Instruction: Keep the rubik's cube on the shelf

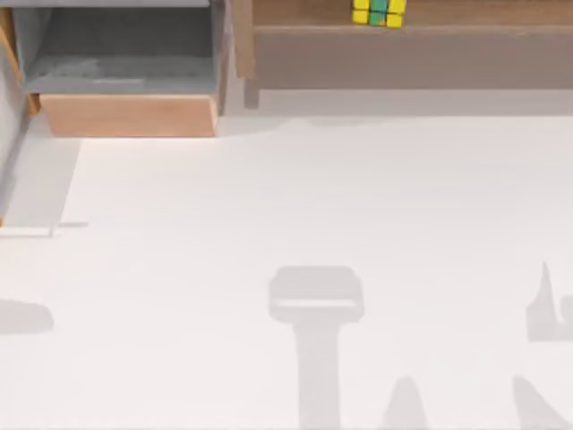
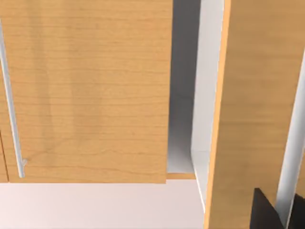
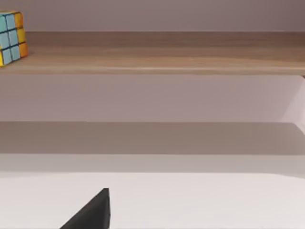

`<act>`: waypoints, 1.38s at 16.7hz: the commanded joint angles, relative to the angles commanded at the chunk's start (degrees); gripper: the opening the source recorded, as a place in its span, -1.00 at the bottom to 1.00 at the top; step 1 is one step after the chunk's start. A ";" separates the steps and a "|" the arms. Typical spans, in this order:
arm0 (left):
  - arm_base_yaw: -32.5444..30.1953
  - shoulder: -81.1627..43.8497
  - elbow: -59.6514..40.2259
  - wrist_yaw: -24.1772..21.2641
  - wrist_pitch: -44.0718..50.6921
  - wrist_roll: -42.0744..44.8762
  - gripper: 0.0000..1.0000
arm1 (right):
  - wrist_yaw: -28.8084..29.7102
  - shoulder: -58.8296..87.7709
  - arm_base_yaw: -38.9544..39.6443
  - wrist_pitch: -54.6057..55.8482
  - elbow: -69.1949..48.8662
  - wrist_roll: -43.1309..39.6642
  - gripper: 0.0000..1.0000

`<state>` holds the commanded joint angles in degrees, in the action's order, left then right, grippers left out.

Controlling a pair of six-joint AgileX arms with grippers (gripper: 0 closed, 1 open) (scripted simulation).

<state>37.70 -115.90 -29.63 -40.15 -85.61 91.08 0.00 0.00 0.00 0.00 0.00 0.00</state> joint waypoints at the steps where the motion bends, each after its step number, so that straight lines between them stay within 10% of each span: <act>1: 0.14 -0.58 0.06 0.00 0.52 -0.20 -1.00 | 0.00 0.00 0.00 0.00 0.00 0.00 1.00; 23: -11.41 -11.98 -26.07 11.65 15.15 -0.72 -1.00 | 0.00 0.00 0.00 0.00 0.00 0.00 1.00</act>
<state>26.29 -127.88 -55.70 -28.50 -70.45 90.36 0.00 0.00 0.00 0.00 0.00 0.00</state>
